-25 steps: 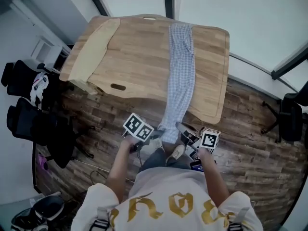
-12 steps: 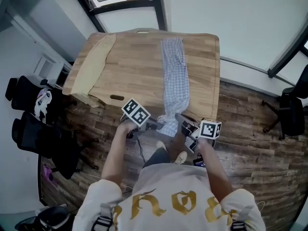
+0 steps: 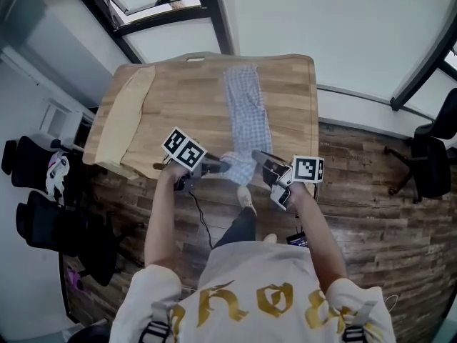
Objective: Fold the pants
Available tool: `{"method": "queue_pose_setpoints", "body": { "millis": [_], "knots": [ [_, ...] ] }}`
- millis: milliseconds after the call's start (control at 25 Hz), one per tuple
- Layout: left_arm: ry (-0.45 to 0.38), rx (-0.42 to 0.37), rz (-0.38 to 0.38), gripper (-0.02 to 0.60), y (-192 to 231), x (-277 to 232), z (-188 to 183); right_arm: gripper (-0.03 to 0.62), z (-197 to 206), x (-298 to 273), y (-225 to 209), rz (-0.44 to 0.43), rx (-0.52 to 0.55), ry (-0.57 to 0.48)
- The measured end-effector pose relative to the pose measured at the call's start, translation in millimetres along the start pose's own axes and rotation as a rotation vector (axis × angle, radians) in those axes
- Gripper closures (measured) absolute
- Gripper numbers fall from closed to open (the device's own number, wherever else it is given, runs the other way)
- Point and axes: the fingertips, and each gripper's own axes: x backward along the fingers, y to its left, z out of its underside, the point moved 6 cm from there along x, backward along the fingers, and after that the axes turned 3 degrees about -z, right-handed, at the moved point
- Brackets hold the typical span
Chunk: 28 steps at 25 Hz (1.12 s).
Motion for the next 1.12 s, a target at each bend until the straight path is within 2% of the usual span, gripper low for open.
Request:
{"method": "queue_pose_setpoints", "body": {
  "millis": [160, 240, 360, 600, 760, 920, 1120],
  "knots": [
    [0.015, -0.039, -0.002, 0.512, 43, 11, -52, 0.534, -50, -31, -31, 0.018, -0.043, -0.027],
    [-0.001, -0.033, -0.012, 0.512, 73, 20, -82, 0.534, -78, -51, -46, 0.037, -0.052, -0.038],
    [-0.037, -0.016, -0.009, 0.512, 113, 34, -127, 0.534, -124, -84, -63, 0.048, -0.039, -0.067],
    [-0.045, -0.030, 0.028, 0.512, 182, 49, -203, 0.534, -207, -137, -100, 0.090, -0.017, -0.104],
    [-0.063, -0.023, 0.039, 0.512, 225, 57, -237, 0.534, -241, -164, -122, 0.125, -0.040, -0.113],
    [-0.080, -0.011, 0.052, 0.512, 260, 61, -261, 0.534, -267, -189, -135, 0.104, -0.018, -0.129],
    [-0.054, 0.021, 0.043, 0.512, 306, 50, -288, 0.534, -292, -206, -177, 0.183, -0.040, -0.131]
  ]
}}
